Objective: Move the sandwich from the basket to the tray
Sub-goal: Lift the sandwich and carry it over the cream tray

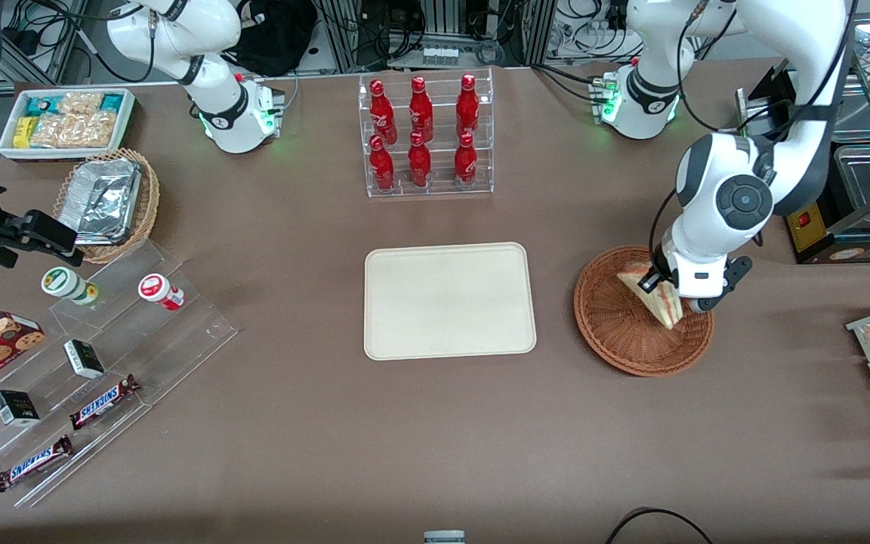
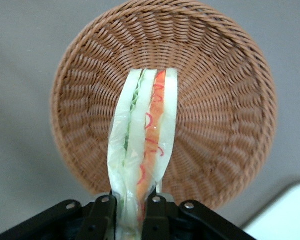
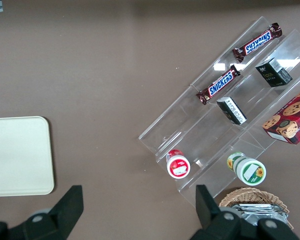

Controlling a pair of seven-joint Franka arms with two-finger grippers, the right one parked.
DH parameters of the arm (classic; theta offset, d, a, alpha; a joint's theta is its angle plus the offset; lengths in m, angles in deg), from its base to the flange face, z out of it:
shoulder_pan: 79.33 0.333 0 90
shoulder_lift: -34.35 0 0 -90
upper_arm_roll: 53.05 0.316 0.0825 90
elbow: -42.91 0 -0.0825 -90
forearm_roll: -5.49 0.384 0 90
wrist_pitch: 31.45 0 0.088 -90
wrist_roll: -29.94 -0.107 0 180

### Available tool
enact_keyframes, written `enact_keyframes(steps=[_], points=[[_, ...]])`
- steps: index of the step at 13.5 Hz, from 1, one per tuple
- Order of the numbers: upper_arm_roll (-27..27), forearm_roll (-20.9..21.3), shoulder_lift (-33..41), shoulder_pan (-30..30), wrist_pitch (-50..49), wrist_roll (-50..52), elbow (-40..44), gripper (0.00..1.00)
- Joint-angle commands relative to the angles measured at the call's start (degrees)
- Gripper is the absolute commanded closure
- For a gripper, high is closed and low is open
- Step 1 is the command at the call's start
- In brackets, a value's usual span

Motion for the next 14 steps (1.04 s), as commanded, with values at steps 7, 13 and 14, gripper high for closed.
enact_keyframes(steps=[7, 13, 14], points=[[-17.15, 2.78, -12.32, -0.25, -9.28, -9.71, 16.34, 0.91], [-21.75, 10.17, -25.51, -7.97, -9.2, 1.61, 29.88, 0.94], [-21.57, 11.04, -27.18, -9.9, -9.11, 3.81, 31.99, 0.94]])
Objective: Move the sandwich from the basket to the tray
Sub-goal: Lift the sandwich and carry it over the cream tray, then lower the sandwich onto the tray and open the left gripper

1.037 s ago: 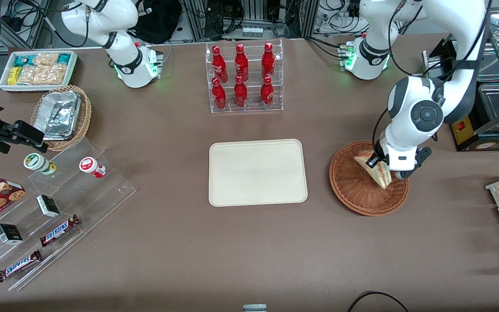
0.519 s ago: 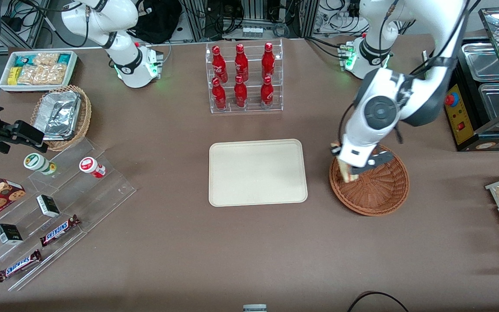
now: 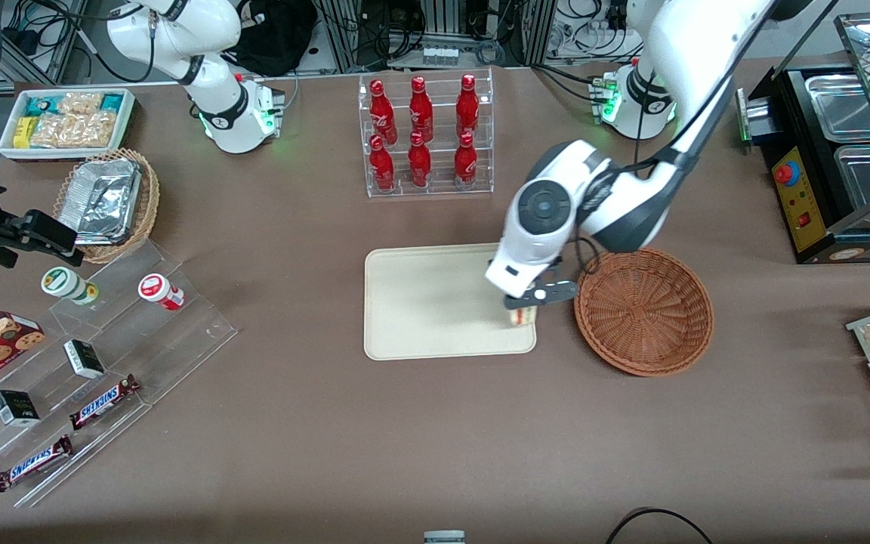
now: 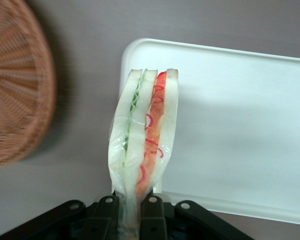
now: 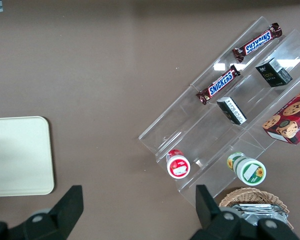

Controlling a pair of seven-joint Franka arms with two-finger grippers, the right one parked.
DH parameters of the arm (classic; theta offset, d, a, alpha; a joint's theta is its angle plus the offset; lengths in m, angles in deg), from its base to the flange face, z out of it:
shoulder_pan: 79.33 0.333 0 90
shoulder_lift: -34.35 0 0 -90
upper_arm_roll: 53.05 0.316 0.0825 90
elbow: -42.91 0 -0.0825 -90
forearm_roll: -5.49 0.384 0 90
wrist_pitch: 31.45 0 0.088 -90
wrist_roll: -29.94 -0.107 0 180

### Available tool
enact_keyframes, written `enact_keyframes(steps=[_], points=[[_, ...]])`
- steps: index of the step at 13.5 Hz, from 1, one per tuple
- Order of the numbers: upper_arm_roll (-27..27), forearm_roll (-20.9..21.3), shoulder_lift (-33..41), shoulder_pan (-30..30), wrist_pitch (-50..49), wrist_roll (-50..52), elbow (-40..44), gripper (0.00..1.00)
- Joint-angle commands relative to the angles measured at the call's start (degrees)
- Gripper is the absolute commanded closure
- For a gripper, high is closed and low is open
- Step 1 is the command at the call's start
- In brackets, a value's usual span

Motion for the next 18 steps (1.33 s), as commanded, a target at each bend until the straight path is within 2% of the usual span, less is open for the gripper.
enact_keyframes(steps=[1, 4, 8, 10, 16, 18], points=[[0.02, 3.39, -6.82, -4.36, -1.07, 6.34, 8.33, 0.94], [0.02, 4.71, -11.83, -8.04, -0.98, 9.69, 14.04, 0.94], [2.13, 6.29, -14.39, -11.92, 3.76, 12.93, 14.68, 0.95], [2.31, 8.13, -15.89, -12.28, 5.95, 14.78, 14.59, 0.95], [2.31, 9.28, -17.56, -12.98, 6.93, 14.88, 14.42, 0.93], [2.31, 11.12, -17.91, -12.98, 6.93, 14.97, 14.33, 0.91]])
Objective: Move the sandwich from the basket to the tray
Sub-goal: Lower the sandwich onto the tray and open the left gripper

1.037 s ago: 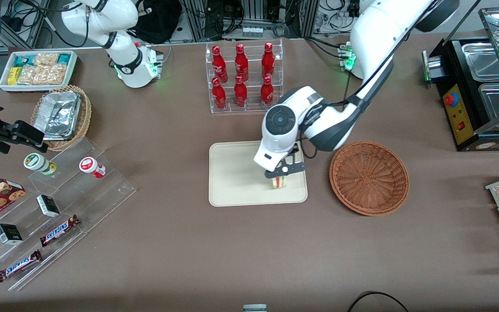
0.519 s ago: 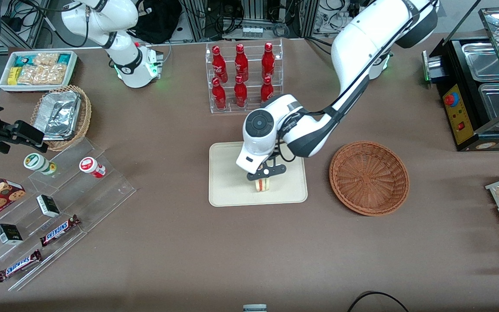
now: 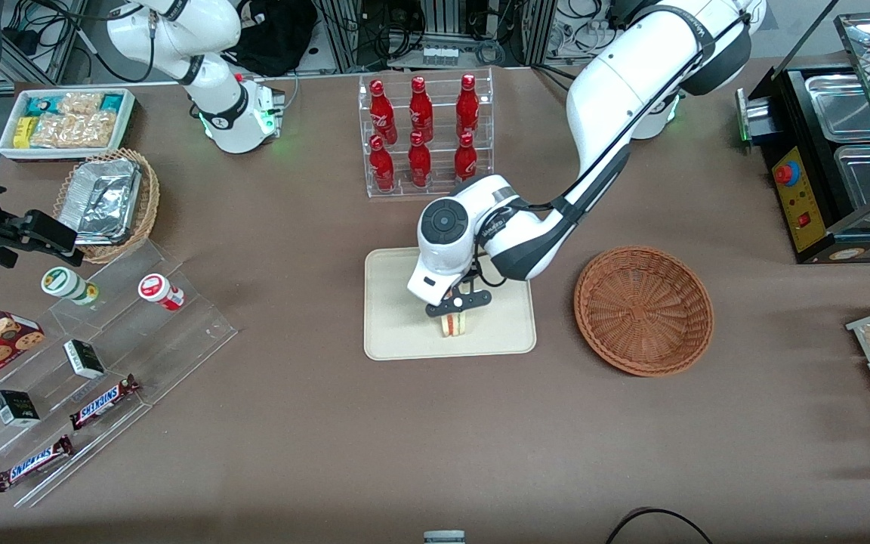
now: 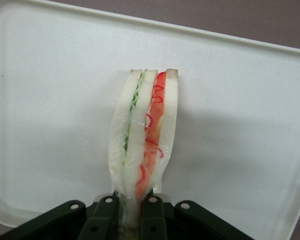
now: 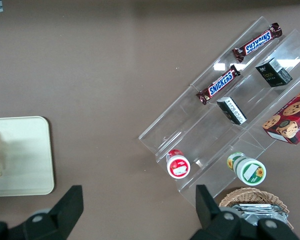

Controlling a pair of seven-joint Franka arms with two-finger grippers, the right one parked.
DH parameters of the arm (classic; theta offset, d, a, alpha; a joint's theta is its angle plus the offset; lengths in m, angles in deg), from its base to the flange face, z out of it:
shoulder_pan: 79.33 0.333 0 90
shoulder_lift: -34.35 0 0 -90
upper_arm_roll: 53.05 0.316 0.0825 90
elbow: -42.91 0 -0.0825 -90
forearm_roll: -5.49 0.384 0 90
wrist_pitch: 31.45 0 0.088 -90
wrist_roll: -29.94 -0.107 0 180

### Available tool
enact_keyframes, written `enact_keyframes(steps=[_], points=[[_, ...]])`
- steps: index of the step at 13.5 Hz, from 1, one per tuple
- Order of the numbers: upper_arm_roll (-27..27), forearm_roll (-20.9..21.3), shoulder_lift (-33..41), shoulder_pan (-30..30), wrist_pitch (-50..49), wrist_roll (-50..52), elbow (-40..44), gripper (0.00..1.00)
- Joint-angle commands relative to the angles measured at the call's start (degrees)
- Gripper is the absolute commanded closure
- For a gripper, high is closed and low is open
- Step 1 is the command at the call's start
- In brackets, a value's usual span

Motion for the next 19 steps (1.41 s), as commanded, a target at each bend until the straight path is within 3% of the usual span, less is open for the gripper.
enact_keyframes(steps=[1, 3, 4, 5, 15, 19], points=[[0.58, 2.48, -0.94, -1.09, 0.07, 0.93, 1.6, 0.91], [0.58, 2.4, -0.94, -1.01, 0.07, 0.66, 1.69, 0.89], [0.58, 1.96, -0.94, -1.0, -0.02, 0.84, 1.69, 0.57], [0.5, 1.7, -0.76, -0.83, -0.02, 1.54, 1.78, 0.01], [0.67, -0.33, 13.11, 0.93, -16.09, 0.93, 1.6, 0.0], [0.06, -0.59, 16.46, 6.81, -23.21, 0.75, 0.56, 0.0]])
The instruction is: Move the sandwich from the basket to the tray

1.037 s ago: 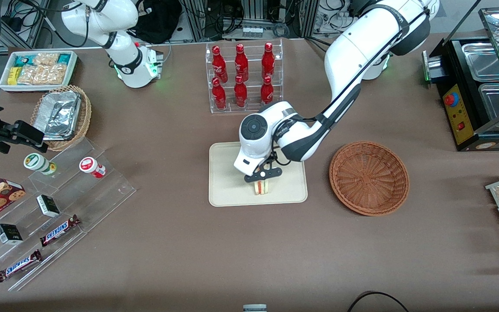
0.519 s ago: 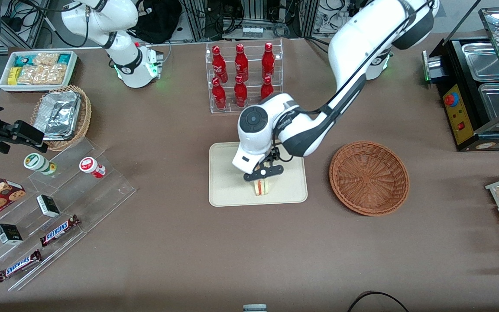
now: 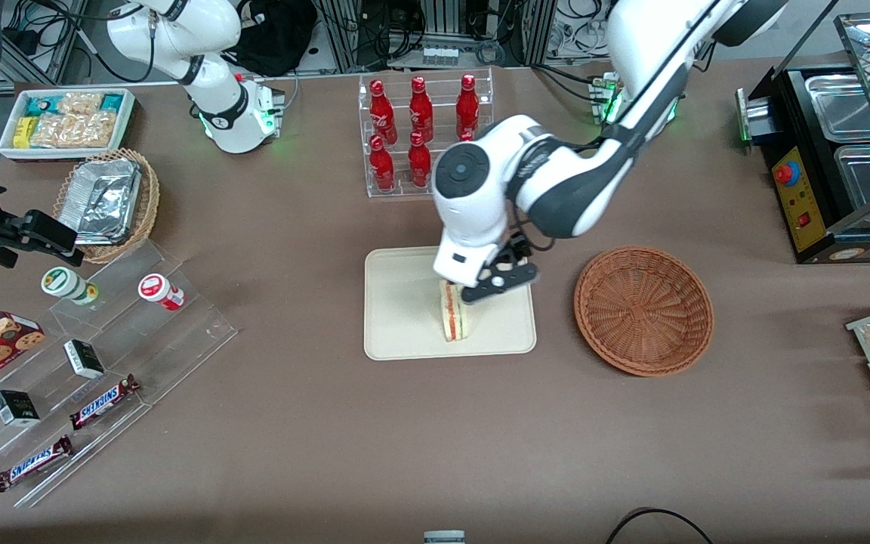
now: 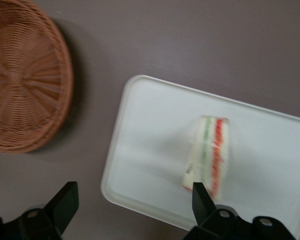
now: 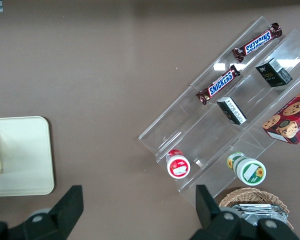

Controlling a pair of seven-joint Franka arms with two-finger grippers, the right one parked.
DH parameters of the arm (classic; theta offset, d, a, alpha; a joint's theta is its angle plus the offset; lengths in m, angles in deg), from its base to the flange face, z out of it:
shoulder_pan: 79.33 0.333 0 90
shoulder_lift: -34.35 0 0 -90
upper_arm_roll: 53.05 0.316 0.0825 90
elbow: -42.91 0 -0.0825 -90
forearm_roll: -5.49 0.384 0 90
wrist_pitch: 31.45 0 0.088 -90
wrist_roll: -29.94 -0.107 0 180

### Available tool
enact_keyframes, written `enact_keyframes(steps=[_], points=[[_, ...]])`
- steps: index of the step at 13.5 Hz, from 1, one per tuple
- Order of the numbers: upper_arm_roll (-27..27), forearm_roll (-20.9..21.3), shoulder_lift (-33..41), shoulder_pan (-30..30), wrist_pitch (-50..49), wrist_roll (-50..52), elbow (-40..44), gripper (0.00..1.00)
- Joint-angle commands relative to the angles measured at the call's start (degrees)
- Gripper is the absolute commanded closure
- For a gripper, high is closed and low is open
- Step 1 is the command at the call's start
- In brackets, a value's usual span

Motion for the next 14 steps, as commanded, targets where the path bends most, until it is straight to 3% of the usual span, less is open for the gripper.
enact_keyframes(steps=[1, 11, 14], points=[[-0.35, -1.08, 2.5, 3.51, -2.67, -0.49, -2.62, 0.0], [-0.35, -2.4, 9.35, 16.43, -5.22, -14.71, -8.06, 0.0], [3.06, -7.75, 16.11, 17.85, -5.66, -24.9, -14.38, 0.0]])
